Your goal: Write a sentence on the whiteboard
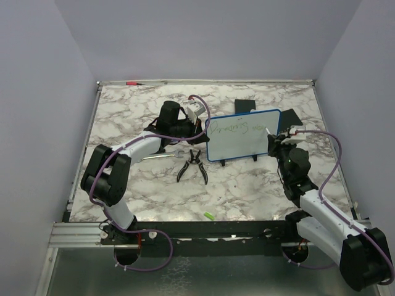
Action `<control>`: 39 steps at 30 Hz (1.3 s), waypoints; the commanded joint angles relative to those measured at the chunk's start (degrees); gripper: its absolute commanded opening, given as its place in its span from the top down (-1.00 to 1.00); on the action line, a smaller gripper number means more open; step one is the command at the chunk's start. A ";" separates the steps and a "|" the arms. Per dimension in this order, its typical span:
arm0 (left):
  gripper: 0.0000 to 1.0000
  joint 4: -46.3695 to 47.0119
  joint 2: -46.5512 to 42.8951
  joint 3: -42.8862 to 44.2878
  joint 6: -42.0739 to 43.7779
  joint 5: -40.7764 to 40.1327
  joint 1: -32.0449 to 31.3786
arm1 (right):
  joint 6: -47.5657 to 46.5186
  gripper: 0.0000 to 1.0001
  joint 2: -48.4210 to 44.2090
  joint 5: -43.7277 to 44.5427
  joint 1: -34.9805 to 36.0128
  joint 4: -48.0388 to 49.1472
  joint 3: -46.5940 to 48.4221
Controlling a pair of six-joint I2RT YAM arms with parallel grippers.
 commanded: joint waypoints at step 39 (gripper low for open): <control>1.00 -2.86 -0.05 0.31 1.95 -2.00 -0.88 | -2.06 0.98 -1.23 0.68 -0.21 3.61 1.48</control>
